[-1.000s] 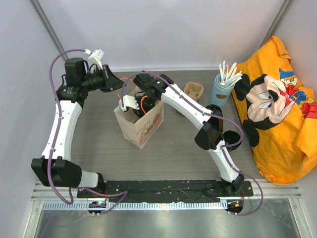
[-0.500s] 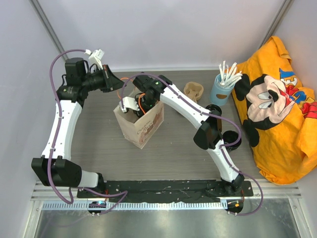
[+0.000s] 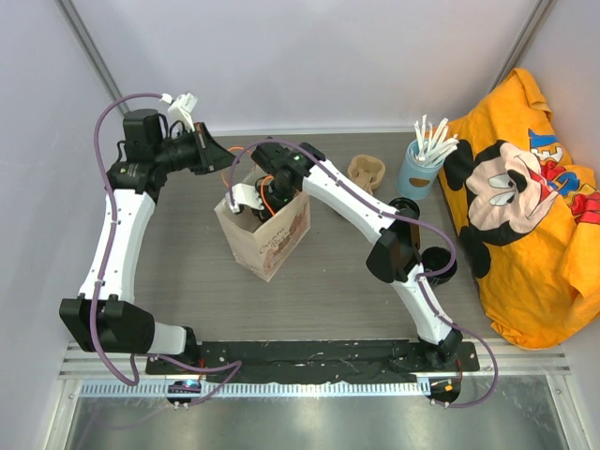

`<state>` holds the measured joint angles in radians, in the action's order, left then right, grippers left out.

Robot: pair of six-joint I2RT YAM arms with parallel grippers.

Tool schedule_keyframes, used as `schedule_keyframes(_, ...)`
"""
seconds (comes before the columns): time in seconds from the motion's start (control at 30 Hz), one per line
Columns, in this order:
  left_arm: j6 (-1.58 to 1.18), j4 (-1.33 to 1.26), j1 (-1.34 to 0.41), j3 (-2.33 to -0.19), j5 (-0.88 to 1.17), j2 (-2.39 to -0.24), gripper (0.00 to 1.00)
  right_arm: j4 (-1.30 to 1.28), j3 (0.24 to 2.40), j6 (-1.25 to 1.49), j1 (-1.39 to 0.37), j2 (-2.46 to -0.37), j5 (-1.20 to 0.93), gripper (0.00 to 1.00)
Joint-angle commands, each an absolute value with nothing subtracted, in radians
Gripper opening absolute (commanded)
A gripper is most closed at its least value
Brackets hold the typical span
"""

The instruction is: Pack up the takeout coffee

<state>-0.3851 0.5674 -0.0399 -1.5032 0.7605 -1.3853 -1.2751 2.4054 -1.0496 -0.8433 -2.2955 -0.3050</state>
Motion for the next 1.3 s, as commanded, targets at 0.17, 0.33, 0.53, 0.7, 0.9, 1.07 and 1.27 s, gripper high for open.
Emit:
schedule_keyframes(0.17,-0.374,0.574,-0.041,-1.537,0.761,-1.379,0.04,-1.261,2.398,-1.058,-0.847,-2.281,-0.319,0.01)
schedule_keyframes(0.33,-0.37,0.581,-0.041,-1.539,0.738,-1.374,0.04,-1.261,2.379,-1.065,-0.845,-2.273,-0.316,0.01)
schedule_keyframes(0.53,-0.37,0.583,-0.04,-1.54,0.716,-1.379,0.05,-1.266,2.356,-1.08,-0.845,-2.264,-0.313,0.01)
schedule_keyframes(0.7,-0.367,0.589,-0.04,-1.542,0.715,-1.379,0.04,-1.267,2.359,-1.083,-0.845,-2.272,-0.31,0.01)
schedule_keyframes(0.9,-0.367,0.589,-0.04,-1.543,0.715,-1.379,0.04,-1.269,2.359,-1.085,-0.845,-2.279,-0.31,0.01)
schedule_keyframes(1.07,-0.367,0.589,-0.04,-1.543,0.716,-1.379,0.05,-1.27,2.353,-1.085,-0.845,-2.286,-0.31,0.01)
schedule_keyframes(1.27,-0.367,0.591,-0.04,-1.548,0.715,-1.381,0.05,-1.278,2.353,-1.089,-0.845,-2.296,-0.31,0.01)
